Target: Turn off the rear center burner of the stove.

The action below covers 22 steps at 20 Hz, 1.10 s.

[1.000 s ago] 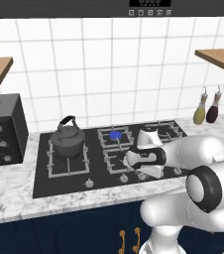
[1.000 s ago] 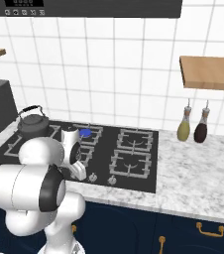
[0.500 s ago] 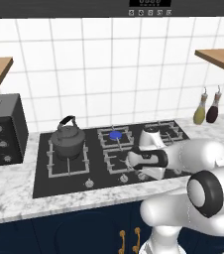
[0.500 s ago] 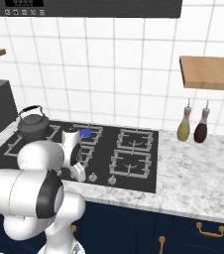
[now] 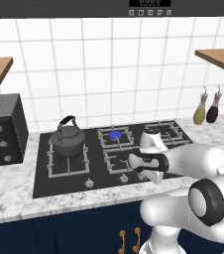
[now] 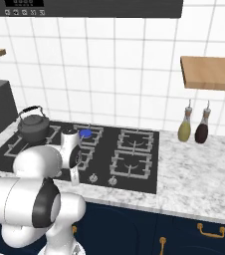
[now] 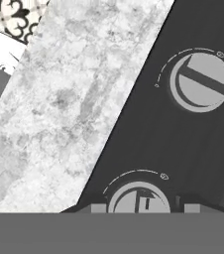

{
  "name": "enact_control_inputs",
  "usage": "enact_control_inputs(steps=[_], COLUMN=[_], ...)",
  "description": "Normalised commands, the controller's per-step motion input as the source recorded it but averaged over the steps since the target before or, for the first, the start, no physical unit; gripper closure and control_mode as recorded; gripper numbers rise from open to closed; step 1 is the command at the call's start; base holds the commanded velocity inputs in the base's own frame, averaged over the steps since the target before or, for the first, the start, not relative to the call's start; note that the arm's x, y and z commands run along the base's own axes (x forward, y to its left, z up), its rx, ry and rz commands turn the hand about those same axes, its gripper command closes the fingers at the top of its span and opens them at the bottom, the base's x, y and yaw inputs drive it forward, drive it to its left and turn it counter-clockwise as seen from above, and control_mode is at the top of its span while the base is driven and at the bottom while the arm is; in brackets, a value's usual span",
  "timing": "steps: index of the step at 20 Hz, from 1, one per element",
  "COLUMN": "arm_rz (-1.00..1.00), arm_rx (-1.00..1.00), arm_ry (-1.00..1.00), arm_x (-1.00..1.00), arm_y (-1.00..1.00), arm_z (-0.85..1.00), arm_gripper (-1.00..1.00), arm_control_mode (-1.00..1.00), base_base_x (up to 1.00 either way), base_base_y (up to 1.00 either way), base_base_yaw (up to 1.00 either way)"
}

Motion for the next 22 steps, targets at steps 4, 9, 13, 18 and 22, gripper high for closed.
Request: enact_control_inputs(steps=[4,9,13,18,22], arm_rz=[-0.35,-0.36,-0.38,-0.40,-0.40], arm_rx=[0.00,0.00,0.00,0.00,0.00], arm_ry=[0.01,0.00,0.00,0.02,0.04], arm_x=[-0.02,0.00,-0.03,-0.03,0.00], arm_y=[0.02,0.00,0.05,0.03,0.00], arm_z=[0.00,0.00,0.00,0.00,0.00], arm_gripper=[1.00,1.00,1.00,1.00,1.00], arm_control_mode=[-1.00,-1.00,-1.00,-1.00,-1.00], base_base_x=[0.00,0.00,0.00,0.00,0.00], base_base_y=[0.00,0.00,0.00,0.00,0.00], base_base_yaw=[0.00,0.00,0.00,0.00,0.00])
